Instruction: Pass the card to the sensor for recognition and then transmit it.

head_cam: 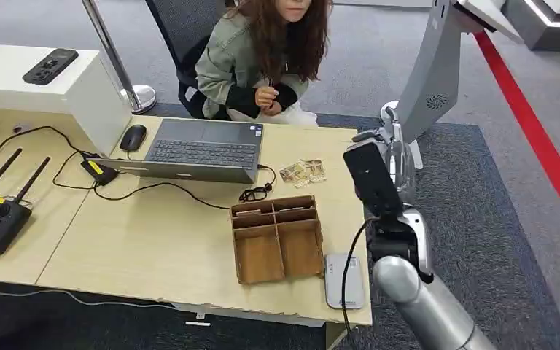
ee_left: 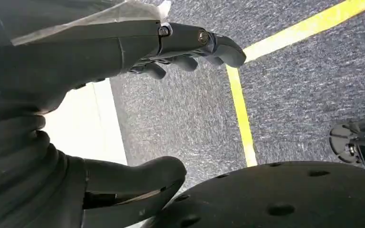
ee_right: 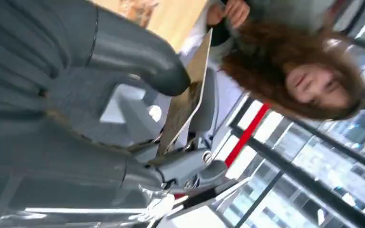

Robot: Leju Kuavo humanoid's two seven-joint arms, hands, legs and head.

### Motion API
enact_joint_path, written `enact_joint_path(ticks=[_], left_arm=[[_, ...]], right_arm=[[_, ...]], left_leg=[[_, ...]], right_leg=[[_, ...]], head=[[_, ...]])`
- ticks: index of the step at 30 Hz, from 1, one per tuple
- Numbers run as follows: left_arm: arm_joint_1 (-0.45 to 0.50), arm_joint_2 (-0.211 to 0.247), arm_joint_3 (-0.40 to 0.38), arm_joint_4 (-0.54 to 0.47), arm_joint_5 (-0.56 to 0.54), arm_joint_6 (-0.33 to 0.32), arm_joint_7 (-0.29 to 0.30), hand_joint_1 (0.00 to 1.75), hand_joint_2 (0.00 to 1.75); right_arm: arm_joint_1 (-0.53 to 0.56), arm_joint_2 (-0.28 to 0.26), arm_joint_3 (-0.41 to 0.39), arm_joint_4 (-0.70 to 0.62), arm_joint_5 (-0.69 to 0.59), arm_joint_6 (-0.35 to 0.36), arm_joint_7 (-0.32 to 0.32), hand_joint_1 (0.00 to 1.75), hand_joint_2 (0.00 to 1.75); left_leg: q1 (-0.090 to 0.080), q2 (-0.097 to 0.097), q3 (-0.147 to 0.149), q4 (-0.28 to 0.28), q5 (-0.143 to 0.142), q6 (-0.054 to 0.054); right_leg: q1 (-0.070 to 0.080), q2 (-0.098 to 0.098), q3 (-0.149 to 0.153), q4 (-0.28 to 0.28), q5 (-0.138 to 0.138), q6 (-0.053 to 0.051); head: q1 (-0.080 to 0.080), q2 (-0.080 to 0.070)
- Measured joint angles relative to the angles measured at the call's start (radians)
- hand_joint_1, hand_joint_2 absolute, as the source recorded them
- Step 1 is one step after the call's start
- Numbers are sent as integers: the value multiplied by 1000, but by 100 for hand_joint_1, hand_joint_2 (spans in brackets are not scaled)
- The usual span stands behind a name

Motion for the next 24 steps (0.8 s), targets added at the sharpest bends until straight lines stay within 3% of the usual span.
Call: enact_joint_path(ticks=[10, 24], left_arm=[[-5, 5, -19, 0, -22, -16, -3, 0, 175], [-5, 9, -30, 0, -18, -33, -2, 0, 175]], right_arm=[[-170, 92, 27, 174, -41, -33, -35, 175, 175], [-252, 173, 59, 327, -69, -62, -50, 175, 175]], left_leg=[[0, 0, -1, 0, 0, 0], [0, 0, -2, 0, 0, 0]], right_leg=[[0, 0, -1, 0, 0, 0], [0, 0, -2, 0, 0, 0]], head=[[0, 0], [0, 0]])
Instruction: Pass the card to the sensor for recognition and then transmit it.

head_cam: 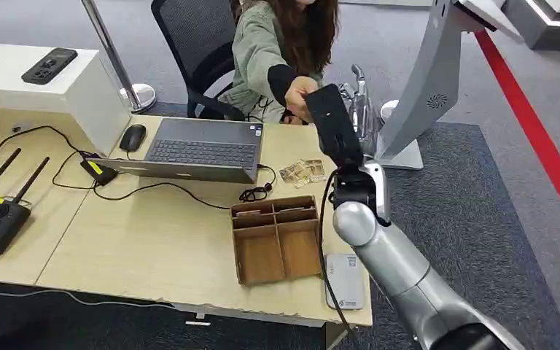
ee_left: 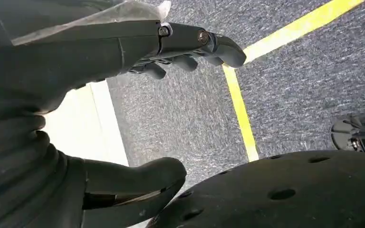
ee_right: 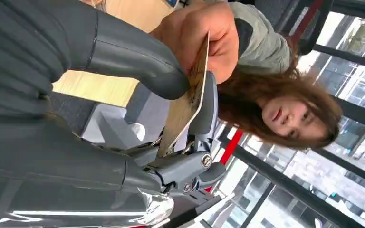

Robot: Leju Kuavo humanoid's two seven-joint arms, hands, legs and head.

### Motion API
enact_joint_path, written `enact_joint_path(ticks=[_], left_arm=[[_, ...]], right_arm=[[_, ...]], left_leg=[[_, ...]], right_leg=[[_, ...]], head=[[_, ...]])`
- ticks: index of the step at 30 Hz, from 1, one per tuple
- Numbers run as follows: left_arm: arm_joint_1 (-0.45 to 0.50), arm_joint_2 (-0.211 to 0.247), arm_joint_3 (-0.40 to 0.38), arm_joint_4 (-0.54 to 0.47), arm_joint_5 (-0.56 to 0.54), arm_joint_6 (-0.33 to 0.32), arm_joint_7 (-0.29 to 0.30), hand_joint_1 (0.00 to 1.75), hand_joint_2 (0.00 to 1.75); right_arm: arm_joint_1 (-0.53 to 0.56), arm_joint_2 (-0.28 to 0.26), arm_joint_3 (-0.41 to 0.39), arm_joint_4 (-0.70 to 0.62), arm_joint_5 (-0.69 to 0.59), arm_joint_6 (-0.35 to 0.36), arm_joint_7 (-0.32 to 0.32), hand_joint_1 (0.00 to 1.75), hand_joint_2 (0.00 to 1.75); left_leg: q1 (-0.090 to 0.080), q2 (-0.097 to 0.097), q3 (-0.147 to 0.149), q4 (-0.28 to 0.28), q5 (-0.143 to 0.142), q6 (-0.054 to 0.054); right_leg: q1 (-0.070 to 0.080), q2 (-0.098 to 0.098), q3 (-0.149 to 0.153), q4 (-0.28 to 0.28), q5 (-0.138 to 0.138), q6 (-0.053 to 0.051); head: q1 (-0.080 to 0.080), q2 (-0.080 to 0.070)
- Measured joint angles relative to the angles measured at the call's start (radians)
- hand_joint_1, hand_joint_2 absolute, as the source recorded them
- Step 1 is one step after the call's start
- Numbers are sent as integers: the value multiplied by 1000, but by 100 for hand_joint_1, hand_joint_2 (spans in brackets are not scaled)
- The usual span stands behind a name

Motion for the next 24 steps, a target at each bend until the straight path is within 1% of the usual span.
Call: enact_joint_path(ticks=[2, 3, 4, 5, 15, 19, 21, 24], left_arm=[[0, 0, 0, 0, 1, -2, 2, 0, 175], [0, 0, 0, 0, 1, -3, 4, 0, 175], [0, 1, 0, 0, 2, -4, 5, 0, 175], [0, 1, 0, 0, 2, -5, 5, 0, 175], [0, 2, 0, 0, 8, -6, 7, 0, 175], [1, 2, 0, 0, 17, -3, 7, 0, 175], [2, 2, 0, 0, 24, 2, 7, 0, 175], [3, 2, 0, 0, 32, 8, 9, 0, 175]], right_arm=[[-2, 8, 2, 13, -4, -1, -5, 175, 175], [-3, 11, 3, 18, -5, -1, -6, 124, 175], [-5, 15, 5, 23, -6, -1, -7, 24, 175], [-7, 17, 8, 28, -7, 0, -7, 0, 175], [-12, 32, 19, 41, -17, 28, -16, 0, 175], [-12, 29, 23, 21, -10, 63, -7, 0, 175], [-12, 15, 29, -11, 36, 109, 25, 0, 175], [-8, -26, 43, -72, 154, 226, 85, 0, 175]], left_leg=[[0, 0, 0, 0, 0, 0], [0, 0, 0, 0, 0, 0], [0, 0, 0, 0, 0, 0], [0, 0, 0, 0, 0, 0], [0, 0, 0, 0, 0, 0], [0, 0, 0, 0, 0, 0], [0, 0, 0, 0, 0, 0], [0, 0, 1, 0, 0, 0]], right_leg=[[0, 0, 0, 0, 0, 0], [0, 0, 0, 0, 0, 0], [0, 0, 0, 0, 0, 0], [0, 0, 0, 0, 0, 0], [0, 0, -1, 0, 0, 0], [0, 0, -1, 0, 0, 0], [0, 0, -1, 0, 0, 0], [0, 0, -1, 0, 0, 0]], head=[[0, 0], [0, 0], [0, 0], [0, 0], [0, 0], [0, 0], [0, 0], [0, 0]])
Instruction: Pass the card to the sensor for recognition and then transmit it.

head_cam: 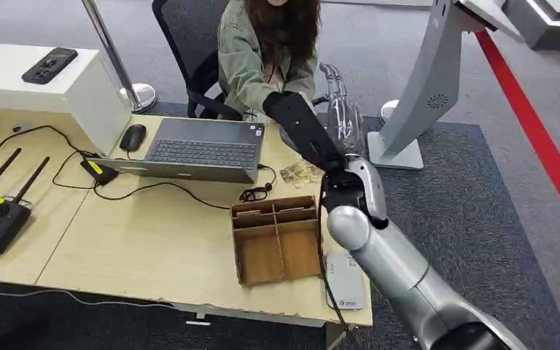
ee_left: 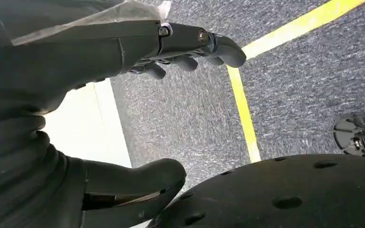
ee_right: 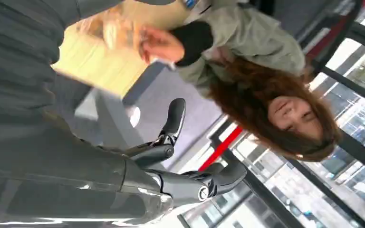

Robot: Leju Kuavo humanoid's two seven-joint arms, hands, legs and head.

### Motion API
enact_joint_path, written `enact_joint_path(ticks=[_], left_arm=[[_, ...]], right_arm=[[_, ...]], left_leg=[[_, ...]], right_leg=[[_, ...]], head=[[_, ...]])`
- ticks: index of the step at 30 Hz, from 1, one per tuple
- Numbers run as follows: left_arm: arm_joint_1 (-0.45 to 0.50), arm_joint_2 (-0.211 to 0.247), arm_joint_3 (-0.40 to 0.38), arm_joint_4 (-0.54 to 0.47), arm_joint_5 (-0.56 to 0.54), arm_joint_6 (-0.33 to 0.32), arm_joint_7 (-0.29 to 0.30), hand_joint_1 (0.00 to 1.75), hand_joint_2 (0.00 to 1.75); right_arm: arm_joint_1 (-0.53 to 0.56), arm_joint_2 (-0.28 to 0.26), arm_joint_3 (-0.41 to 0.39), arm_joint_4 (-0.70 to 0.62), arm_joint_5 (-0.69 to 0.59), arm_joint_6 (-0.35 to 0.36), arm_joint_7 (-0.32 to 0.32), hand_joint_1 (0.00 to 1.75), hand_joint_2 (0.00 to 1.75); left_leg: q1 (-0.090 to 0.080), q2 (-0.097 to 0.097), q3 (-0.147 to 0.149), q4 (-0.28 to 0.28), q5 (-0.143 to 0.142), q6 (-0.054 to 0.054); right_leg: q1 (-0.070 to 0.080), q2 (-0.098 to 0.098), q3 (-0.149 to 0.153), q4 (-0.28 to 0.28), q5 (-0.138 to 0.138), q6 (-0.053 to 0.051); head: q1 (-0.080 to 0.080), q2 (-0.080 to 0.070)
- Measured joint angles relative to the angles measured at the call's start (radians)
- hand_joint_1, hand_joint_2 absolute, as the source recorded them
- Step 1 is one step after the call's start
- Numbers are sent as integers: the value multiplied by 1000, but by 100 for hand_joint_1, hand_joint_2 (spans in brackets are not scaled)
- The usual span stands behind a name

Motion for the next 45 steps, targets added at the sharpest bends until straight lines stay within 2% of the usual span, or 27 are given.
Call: enact_joint_path(ticks=[5, 10, 13, 17, 24, 30, 31, 34, 40, 45], left_arm=[[1, -2, 1, 0, 15, 0, 17, 0, 175], [1, -2, 1, 0, 19, 2, 18, 0, 175], [1, -2, 1, 0, 18, 3, 16, 0, 175], [1, -2, 1, 0, 16, 5, 9, 0, 175], [1, -3, 1, 0, 13, 4, 7, 0, 175], [-2, -3, 1, 0, 14, 4, 26, 0, 175], [-2, -3, 1, 0, 14, 4, 27, 0, 175], [-2, -3, 1, 0, 13, 4, 29, 0, 175], [-2, -3, 1, 0, 13, 3, 23, 0, 175], [-2, -4, 1, 0, 15, 3, 19, 0, 175]], right_arm=[[60, -99, 24, -133, 107, 262, 42, 0, 175], [112, -188, 54, -239, 149, 392, 34, 0, 175], [131, -223, 74, -287, 179, 440, 27, 0, 175], [140, -250, 105, -325, 210, 467, 22, 0, 175], [142, -259, 157, -338, 238, 479, 1, 0, 175], [135, -247, 201, -325, 275, 492, -12, 2, 175], [131, -243, 209, -319, 284, 495, -14, 12, 175], [117, -232, 235, -299, 330, 503, -15, 16, 175], [96, -215, 276, -252, 440, 508, -14, 12, 175], [87, -212, 293, -215, 466, 508, -6, 10, 175]], left_leg=[[0, 0, 0, 0, 0, 0], [0, 0, -1, 0, -1, 0], [0, 0, -1, 0, -1, 0], [0, 0, -1, 0, 0, 0], [0, 0, -1, 0, 0, 0], [0, 0, -2, 0, 0, 0], [0, 0, -2, 0, 0, 0], [0, 0, -2, 0, 0, 0], [0, 0, -1, 0, 0, 0], [0, 0, -2, 0, 0, 0]], right_leg=[[0, 0, 0, 0, 0, 0], [0, 0, 0, 0, 0, 0], [0, 0, 0, 0, 0, 0], [0, 0, 0, 0, 0, 0], [0, 0, 0, 0, 0, 0], [0, 0, 0, 0, 0, 0], [0, 0, 0, 0, 0, 0], [0, 0, 0, 0, 0, 0], [0, 0, 0, 0, 0, 0], [0, 0, 0, 0, 0, 0]], head=[[0, 0], [0, 0], [0, 0], [0, 0], [0, 0], [0, 0], [0, 0], [0, 0], [0, 0], [0, 0]])
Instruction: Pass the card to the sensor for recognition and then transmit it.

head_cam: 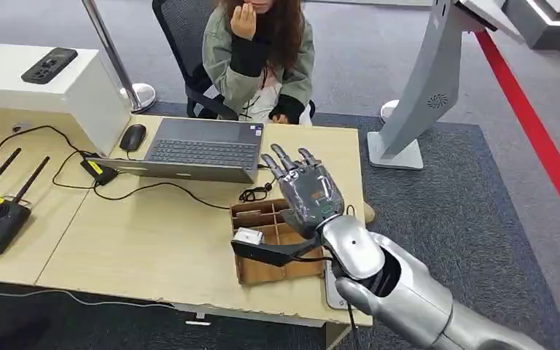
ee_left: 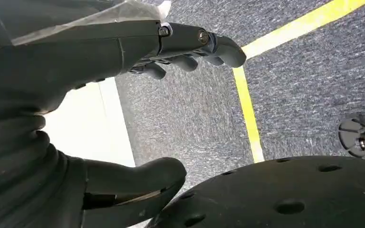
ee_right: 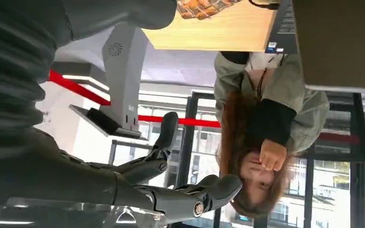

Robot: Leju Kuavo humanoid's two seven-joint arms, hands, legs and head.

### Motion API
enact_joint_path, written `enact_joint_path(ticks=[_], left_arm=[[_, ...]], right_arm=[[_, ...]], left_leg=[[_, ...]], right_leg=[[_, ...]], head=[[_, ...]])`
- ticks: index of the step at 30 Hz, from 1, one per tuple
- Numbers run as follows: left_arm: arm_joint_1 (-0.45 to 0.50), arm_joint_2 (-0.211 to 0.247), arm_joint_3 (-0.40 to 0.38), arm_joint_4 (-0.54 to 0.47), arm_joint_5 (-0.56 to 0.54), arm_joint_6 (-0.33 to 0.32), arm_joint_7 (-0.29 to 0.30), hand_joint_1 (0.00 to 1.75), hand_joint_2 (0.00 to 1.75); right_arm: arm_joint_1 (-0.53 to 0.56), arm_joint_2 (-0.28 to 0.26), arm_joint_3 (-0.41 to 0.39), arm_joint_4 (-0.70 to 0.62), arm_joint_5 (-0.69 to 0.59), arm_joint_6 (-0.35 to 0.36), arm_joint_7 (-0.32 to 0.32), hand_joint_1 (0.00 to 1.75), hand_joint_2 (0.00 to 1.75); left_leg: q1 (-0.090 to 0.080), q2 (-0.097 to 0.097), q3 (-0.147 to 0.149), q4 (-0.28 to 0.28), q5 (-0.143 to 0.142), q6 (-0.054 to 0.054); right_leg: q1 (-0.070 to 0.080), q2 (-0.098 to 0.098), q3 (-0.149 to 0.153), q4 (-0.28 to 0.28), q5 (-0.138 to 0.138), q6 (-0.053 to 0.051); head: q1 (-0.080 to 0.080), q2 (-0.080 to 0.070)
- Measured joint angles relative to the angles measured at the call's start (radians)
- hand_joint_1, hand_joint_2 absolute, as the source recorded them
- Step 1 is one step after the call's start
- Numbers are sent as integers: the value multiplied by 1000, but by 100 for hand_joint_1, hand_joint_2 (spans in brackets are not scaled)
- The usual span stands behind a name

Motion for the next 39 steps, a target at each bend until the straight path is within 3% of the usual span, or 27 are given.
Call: enact_joint_path(ticks=[39], left_arm=[[0, -1, 3, 0, 27, 2, 10, 0, 175]], right_arm=[[-1, 5, 14, 74, -9, 74, 59, 10, 175]], left_leg=[[0, 0, 0, 0, 0, 0]], right_leg=[[0, 0, 0, 0, 0, 0]], head=[[0, 0]])
